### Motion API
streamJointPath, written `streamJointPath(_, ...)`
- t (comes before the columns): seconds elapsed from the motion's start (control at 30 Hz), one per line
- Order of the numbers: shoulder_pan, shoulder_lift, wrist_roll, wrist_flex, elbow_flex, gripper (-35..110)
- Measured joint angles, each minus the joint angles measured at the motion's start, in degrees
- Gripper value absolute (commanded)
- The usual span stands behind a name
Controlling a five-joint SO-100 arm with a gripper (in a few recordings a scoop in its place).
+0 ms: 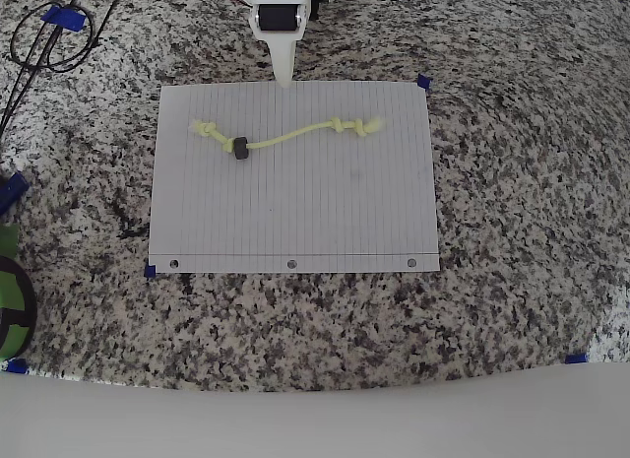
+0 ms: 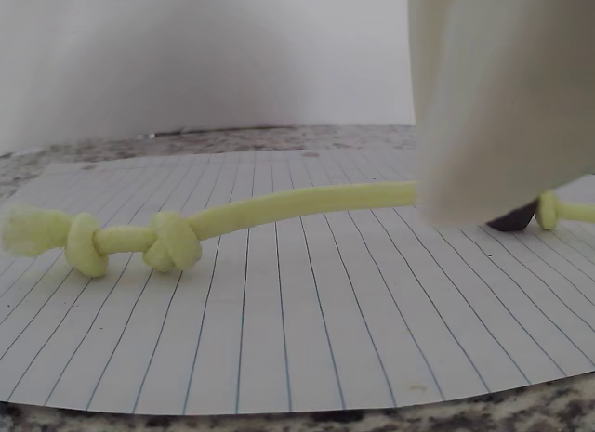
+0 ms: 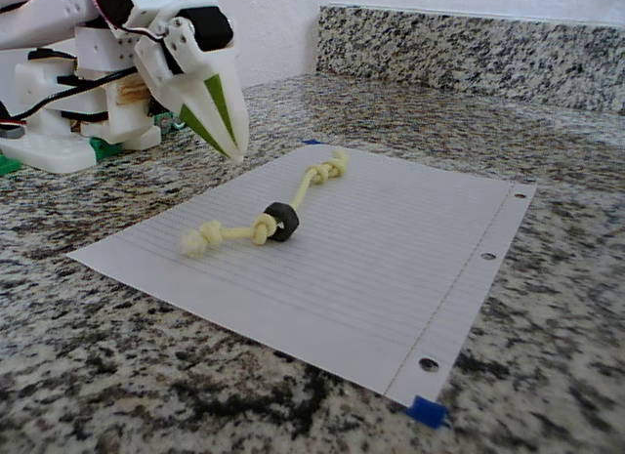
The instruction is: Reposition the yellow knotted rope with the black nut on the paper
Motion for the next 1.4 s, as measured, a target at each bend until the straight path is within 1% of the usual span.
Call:
streamJointPath(0.23, 0.0, 0.0, 0.0, 0.97, 0.0, 0)
streamJointPath(0.33, 0.0, 0.0, 0.0, 0.97, 0.0, 3)
streamJointPath(1.4, 0.62, 0.0, 0.0, 0.97, 0.0, 2)
